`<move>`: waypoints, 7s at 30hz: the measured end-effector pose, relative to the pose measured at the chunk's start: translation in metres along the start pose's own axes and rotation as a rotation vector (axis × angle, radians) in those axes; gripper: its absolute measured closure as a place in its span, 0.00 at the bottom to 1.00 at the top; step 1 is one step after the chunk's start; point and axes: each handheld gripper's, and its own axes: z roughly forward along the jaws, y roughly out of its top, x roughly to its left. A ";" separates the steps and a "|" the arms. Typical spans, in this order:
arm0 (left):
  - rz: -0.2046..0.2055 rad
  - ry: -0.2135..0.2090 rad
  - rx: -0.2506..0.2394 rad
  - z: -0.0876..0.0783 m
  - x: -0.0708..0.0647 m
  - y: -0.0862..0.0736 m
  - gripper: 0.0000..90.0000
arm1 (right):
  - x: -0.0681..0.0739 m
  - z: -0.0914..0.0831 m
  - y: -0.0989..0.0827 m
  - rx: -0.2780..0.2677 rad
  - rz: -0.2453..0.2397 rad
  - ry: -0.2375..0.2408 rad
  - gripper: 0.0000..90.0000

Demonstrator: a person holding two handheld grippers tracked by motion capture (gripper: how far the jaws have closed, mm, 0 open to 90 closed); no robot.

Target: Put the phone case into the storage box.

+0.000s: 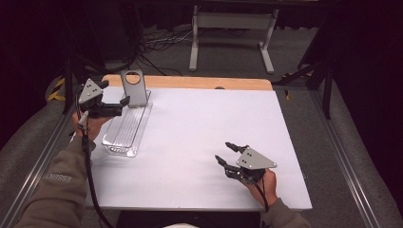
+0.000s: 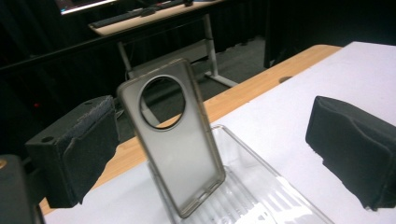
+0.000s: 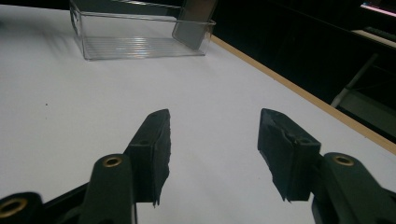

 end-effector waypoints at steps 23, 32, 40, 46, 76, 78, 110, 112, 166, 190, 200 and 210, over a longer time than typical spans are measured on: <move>0.054 -0.078 -0.037 -0.012 -0.036 0.009 0.02 | -0.003 -0.003 0.001 -0.026 0.071 -0.108 0.17; 0.047 -0.099 -0.063 -0.019 -0.047 0.009 0.03 | -0.002 -0.004 0.001 -0.034 0.065 -0.124 0.16; 0.036 -0.129 -0.076 -0.022 -0.054 0.010 0.03 | -0.002 -0.004 0.001 -0.032 0.062 -0.128 0.16; 0.038 -0.142 -0.089 -0.024 -0.060 0.011 0.03 | -0.002 -0.004 0.001 -0.030 0.061 -0.127 0.16; 0.028 -0.186 -0.130 -0.035 -0.078 0.013 0.04 | 0.000 -0.004 0.002 -0.025 0.035 -0.127 0.18; 0.025 -0.190 -0.129 -0.036 -0.079 0.013 0.05 | -0.001 -0.004 0.002 -0.027 0.032 -0.128 0.18; 0.027 -0.245 -0.125 -0.043 -0.102 0.012 0.04 | -0.001 -0.007 0.003 -0.035 0.013 -0.149 0.19; 0.034 -0.245 -0.128 -0.044 -0.105 0.011 0.03 | -0.001 -0.007 0.003 -0.034 0.013 -0.149 0.19; 0.079 -0.283 -0.089 -0.058 -0.141 -0.008 0.03 | 0.001 -0.009 0.004 -0.042 -0.002 -0.127 0.19; 0.070 -0.281 -0.046 -0.068 -0.150 -0.033 0.03 | 0.001 -0.014 0.004 -0.043 0.003 -0.127 0.19; 0.063 -0.285 -0.021 -0.072 -0.152 -0.043 0.03 | 0.001 -0.017 0.001 -0.035 0.006 -0.123 0.19; 0.056 -0.264 -0.015 -0.079 -0.150 -0.053 0.03 | 0.002 -0.017 -0.001 -0.031 0.006 -0.120 0.19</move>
